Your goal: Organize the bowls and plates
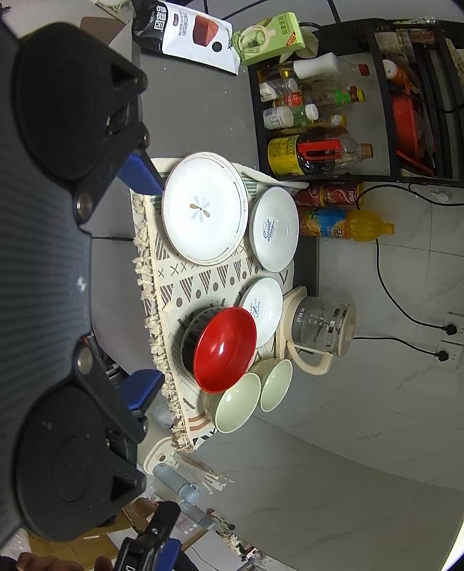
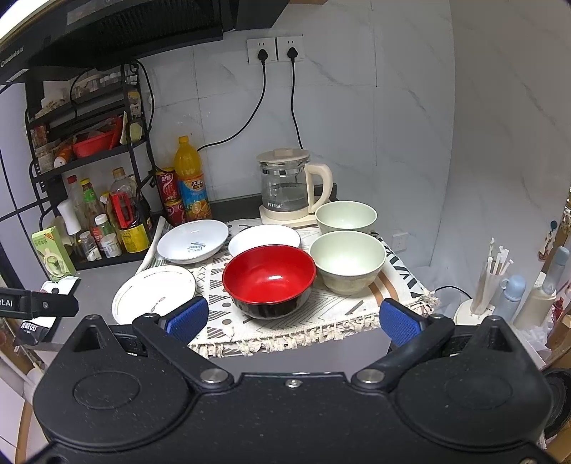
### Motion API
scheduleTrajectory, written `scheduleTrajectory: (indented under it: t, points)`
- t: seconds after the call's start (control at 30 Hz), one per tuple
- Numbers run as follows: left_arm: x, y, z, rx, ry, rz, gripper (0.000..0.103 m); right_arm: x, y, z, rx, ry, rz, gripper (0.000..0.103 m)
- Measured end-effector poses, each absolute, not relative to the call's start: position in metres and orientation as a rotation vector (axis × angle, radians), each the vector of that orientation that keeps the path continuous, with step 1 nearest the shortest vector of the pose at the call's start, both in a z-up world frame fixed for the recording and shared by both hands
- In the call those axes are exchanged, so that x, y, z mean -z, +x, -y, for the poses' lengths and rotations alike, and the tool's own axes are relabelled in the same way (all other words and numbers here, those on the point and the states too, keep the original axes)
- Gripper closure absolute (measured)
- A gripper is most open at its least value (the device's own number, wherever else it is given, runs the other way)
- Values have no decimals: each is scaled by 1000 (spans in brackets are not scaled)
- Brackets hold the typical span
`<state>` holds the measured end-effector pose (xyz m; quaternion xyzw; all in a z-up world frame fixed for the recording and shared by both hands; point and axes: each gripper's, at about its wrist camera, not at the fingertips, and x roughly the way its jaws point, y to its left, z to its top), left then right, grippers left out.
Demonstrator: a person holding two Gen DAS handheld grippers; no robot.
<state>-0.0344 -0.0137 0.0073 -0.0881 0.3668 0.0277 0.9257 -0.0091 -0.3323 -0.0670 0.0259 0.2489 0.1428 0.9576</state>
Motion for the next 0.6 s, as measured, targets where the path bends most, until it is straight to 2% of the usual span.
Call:
scheduleTrajectory:
  t: [0.6]
  points:
    - [-5, -43, 3, -80, -220, -752, 0, 64, -7, 337, -294, 59, -503, 0]
